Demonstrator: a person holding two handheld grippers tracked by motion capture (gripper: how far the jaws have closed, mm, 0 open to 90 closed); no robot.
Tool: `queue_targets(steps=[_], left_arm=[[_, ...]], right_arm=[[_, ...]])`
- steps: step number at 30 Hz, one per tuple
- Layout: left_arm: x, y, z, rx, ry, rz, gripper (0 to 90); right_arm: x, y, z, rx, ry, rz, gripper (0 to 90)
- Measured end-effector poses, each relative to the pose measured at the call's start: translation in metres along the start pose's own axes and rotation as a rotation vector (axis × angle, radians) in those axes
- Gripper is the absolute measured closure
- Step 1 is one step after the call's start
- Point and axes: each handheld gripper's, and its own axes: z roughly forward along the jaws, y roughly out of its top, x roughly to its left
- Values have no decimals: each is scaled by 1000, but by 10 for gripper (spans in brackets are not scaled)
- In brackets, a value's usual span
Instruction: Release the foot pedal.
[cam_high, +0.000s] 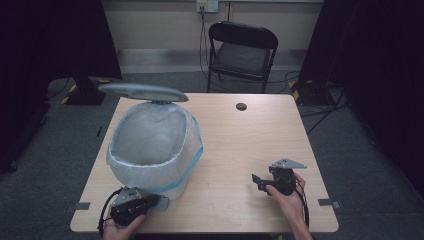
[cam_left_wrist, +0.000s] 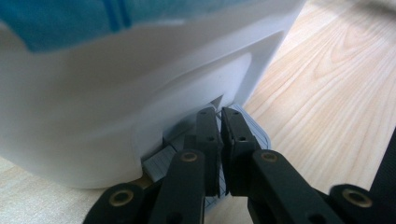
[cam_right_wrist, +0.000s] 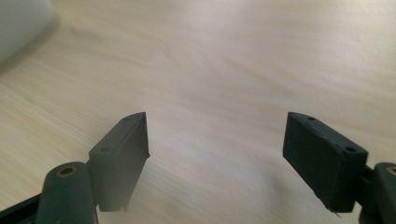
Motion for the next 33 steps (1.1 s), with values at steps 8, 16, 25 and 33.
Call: queue_targets(steps=[8,16,25,33], left_arm=[[-3,0,-15,-38,-3,1,792],[14,-16,-45,-78,67,-116,652],[62,-22,-42,20,276,-175,463],[70,-28,-39,39,338,-192,359]], right_arm=[[3,-12,7,34,-79,-43,205],[4,-11,8,36,-86,-50,202],[4,-11,8,35,-86,-50,201],[4,-11,8,36,-86,-50,201]])
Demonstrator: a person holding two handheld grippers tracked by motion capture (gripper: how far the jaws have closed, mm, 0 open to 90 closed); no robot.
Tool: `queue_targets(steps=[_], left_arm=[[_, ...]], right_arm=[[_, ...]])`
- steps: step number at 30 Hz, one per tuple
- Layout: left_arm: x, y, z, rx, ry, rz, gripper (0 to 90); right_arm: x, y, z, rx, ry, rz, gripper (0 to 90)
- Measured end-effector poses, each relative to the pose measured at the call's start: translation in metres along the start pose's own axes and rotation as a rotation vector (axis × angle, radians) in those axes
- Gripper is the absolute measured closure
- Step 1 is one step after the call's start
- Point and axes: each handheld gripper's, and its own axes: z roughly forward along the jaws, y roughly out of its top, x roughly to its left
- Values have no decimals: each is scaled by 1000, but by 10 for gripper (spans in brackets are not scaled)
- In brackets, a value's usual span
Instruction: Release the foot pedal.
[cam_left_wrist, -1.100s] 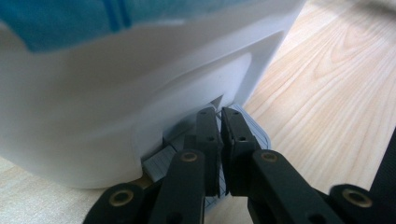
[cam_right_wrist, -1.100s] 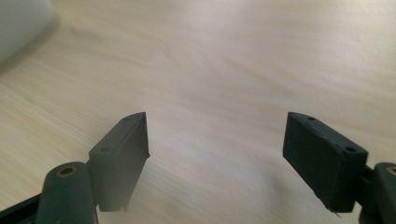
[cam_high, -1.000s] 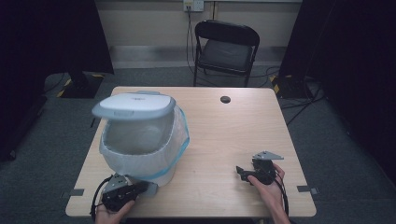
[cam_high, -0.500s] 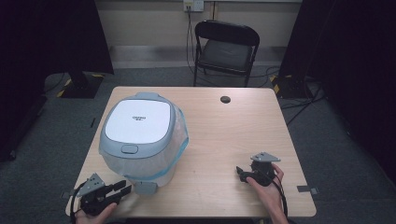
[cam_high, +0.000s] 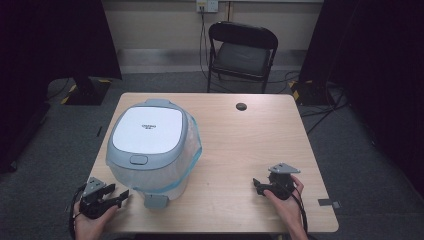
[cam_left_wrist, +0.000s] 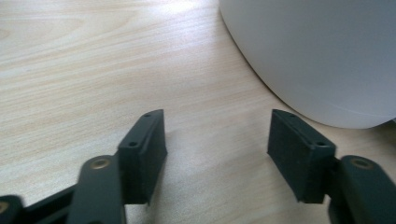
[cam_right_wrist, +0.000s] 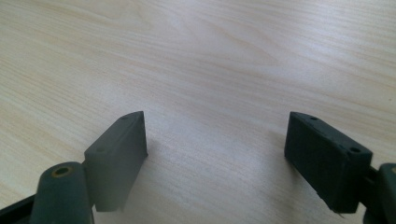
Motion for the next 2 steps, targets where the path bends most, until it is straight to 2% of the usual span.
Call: queue_targets(steps=[2], left_arm=[[-1,0,0,4,7,16,345]], right_arm=[[0,0,0,0,0,0,201]])
